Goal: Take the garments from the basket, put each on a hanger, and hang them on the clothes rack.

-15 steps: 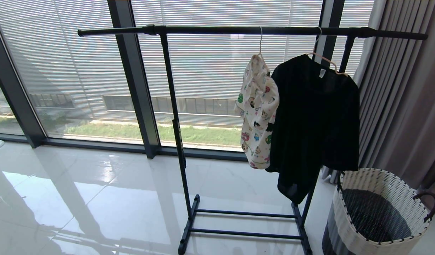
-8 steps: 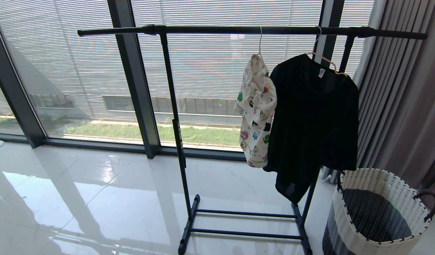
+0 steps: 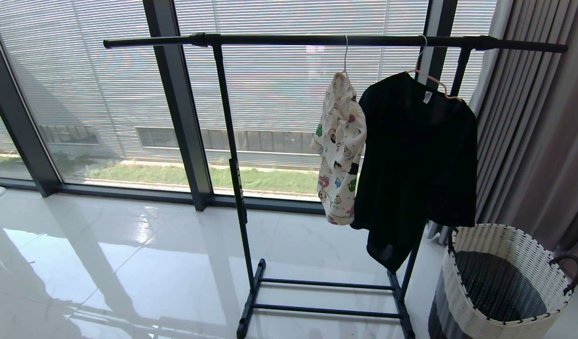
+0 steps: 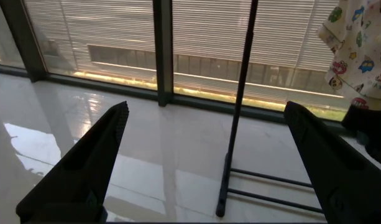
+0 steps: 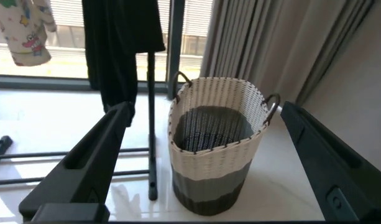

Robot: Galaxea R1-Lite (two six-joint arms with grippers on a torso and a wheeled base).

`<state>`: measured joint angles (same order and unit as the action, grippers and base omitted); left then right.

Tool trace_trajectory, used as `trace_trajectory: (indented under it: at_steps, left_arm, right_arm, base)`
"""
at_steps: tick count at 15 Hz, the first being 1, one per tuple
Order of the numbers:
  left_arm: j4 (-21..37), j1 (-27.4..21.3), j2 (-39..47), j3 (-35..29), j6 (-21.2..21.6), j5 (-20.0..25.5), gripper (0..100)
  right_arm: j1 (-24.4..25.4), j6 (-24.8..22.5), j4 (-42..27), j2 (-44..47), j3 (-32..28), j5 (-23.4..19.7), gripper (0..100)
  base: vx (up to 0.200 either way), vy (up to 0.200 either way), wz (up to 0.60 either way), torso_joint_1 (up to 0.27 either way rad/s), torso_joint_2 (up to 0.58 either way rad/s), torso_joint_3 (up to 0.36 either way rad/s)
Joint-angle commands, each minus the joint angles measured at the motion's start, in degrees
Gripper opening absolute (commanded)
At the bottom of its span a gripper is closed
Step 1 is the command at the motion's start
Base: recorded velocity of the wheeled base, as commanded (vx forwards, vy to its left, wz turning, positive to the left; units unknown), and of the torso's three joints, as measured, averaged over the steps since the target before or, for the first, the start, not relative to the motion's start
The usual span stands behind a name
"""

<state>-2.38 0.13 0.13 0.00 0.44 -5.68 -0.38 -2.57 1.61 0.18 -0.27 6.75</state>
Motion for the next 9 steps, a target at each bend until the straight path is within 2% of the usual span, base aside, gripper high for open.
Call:
trace_trajectory:
  at_steps: [1,4,7,9]
  left_arm:
    - [1.9,0.0,0.0,0.0,-1.1,0.8,100]
    - [2.0,0.0,0.0,0.0,-0.8,0.9,100]
    - [2.0,0.0,-0.1,0.0,-2.3,0.8,100]
    - [2.0,0.0,-0.1,0.0,-2.3,0.8,100]
  right_arm:
    - [0.0,3.1,-1.7,-0.1,0.3,-3.9,100]
    - [0.2,4.4,-2.6,-0.1,0.3,-4.8,100]
    - [0.2,4.5,-2.8,-0.1,0.3,-2.4,100]
    - [0.2,4.6,-2.8,-0.1,0.3,-2.2,100]
  base:
    - [0.0,0.0,0.0,0.0,0.0,0.0]
    - [0.0,0.0,0.0,0.0,0.0,0.0]
    - [0.0,0.0,0.0,0.0,0.0,0.0]
    - [0.0,0.0,0.0,0.0,0.0,0.0]
